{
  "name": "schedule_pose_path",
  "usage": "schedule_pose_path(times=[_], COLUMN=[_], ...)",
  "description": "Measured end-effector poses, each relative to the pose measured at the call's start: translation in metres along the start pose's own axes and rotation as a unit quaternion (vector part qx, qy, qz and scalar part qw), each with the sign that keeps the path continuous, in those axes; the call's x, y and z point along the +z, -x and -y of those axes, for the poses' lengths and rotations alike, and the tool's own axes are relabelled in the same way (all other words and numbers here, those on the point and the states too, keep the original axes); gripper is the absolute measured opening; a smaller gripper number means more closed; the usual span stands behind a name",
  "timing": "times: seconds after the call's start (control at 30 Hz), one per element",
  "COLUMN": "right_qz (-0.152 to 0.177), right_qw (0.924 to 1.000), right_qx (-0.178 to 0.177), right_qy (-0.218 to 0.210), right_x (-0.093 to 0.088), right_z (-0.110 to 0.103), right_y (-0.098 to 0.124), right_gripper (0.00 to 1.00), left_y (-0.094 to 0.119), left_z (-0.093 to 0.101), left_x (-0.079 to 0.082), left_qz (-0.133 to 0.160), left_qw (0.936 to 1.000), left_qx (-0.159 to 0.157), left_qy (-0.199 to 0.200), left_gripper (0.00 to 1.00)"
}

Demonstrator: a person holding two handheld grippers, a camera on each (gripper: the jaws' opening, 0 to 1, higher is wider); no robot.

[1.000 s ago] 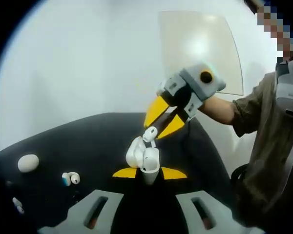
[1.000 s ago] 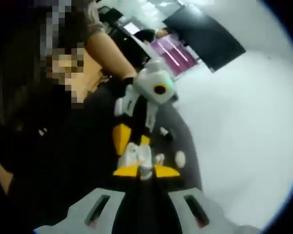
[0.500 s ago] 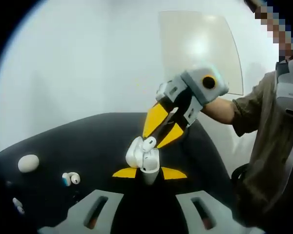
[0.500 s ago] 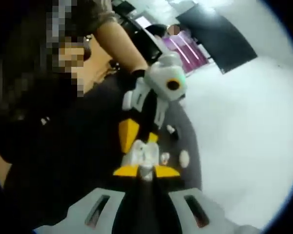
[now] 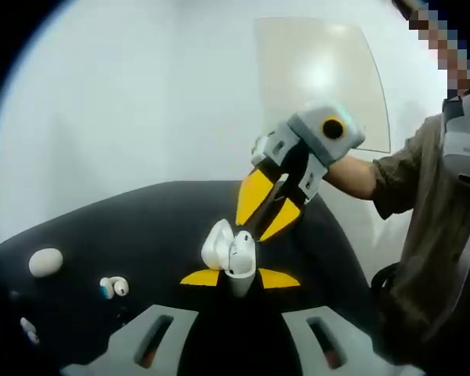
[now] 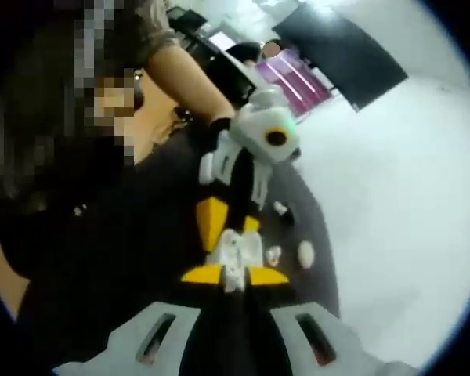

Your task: Pick up three earphones and place each one into its charging case using tactile feedback, ensure that each earphone is properly inserted and securely positioned inside the case.

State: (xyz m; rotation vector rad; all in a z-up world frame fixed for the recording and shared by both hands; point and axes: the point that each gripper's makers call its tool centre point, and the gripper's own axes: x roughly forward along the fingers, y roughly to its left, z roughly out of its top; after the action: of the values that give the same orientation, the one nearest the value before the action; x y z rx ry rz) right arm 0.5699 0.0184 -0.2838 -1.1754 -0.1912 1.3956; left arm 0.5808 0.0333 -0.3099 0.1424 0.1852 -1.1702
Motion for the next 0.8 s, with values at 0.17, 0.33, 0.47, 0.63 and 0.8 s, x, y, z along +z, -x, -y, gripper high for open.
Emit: schedule_pose_path(times=[0.17, 0.33, 0.47, 0.63, 0.8], right_qz=[0.107, 0.166, 0.166, 0.161, 0.188], right_qw=[0.9767, 0.9242, 0.9067, 0.9094, 0.9029], right_qx=[-0.034, -0.004, 0.029, 0.1, 0.11], right_qy=[-0.183, -0.344, -0.387, -0.371, -0.371], right_x=[0.003, -0.023, -0.037, -0.028, -0.016], right_z=[0.02, 0.018, 0.01, -0.009, -0.009], right_y=[0.024, 0.026, 0.012, -0.009, -0.022], right_gripper=[0.22, 0.27, 0.27, 0.29, 0.27], left_y=[0.0, 0.0, 0.0, 0.0, 0.0], left_z=[0.0, 0.0, 0.0, 0.0, 0.0], left_x=[0.0, 0.0, 0.0, 0.0, -0.001], left_qz=[0.0, 0.0, 0.0, -0.001, -0.001], left_qw=[1.0, 1.0, 1.0, 1.0, 1.0], left_qx=[0.0, 0.0, 0.0, 0.0, 0.0], left_qy=[0.0, -0.001, -0.001, 0.0, -0.003], left_gripper=[0.14, 0.14, 0.14, 0.14, 0.14])
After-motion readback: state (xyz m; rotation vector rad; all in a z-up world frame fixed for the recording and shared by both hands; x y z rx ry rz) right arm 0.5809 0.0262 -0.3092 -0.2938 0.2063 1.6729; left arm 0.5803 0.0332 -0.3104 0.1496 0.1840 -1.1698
